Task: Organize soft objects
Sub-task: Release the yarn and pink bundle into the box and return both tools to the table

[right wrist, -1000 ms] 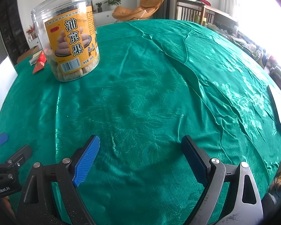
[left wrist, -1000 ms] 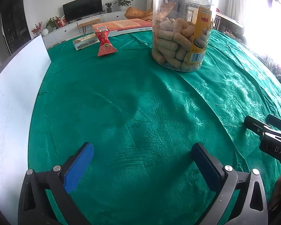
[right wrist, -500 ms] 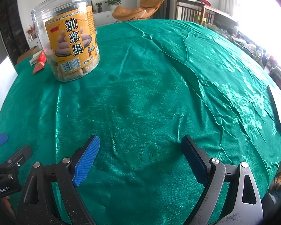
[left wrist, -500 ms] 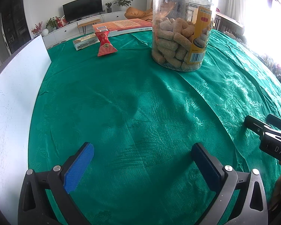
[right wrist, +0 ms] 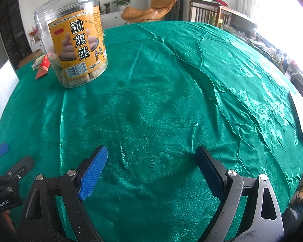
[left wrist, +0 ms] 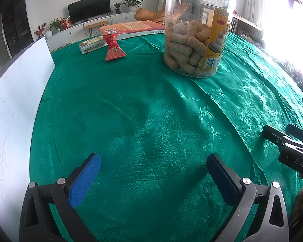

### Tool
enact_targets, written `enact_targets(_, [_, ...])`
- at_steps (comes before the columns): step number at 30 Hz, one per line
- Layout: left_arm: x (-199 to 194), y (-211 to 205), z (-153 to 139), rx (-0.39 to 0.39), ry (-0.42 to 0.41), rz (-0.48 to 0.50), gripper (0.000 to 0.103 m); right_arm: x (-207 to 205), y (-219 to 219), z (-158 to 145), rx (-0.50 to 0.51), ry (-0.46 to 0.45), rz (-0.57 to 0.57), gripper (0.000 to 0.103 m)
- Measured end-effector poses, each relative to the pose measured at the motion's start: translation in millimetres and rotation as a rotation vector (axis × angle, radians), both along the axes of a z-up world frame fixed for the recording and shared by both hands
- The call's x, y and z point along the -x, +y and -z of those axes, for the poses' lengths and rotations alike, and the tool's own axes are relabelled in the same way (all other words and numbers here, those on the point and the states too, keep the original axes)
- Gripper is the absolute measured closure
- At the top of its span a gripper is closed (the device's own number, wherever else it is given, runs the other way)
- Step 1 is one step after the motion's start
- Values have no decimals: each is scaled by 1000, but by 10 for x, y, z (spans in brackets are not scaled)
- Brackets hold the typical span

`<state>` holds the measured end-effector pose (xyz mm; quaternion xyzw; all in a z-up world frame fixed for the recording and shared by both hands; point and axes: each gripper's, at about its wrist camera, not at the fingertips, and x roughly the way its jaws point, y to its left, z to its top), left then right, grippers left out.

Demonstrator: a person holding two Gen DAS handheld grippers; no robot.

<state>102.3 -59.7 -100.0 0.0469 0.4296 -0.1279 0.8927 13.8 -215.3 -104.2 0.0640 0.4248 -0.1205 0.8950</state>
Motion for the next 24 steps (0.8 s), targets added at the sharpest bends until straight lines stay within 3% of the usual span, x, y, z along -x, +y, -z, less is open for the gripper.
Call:
enact_targets(10, [2, -29, 4, -23, 6, 1, 0, -3, 0, 0, 1, -1, 0, 12])
enact_targets(15, [110, 89, -19, -57, 103, 13, 0, -5, 2, 1, -6, -2, -7, 11])
enact_targets(21, [363, 334, 34, -19, 20, -10, 0, 19, 9, -14, -24, -18, -31, 11])
enact_targets(24, [392, 329, 39, -21, 10, -24, 0, 92, 14, -79, -124, -82, -99, 11])
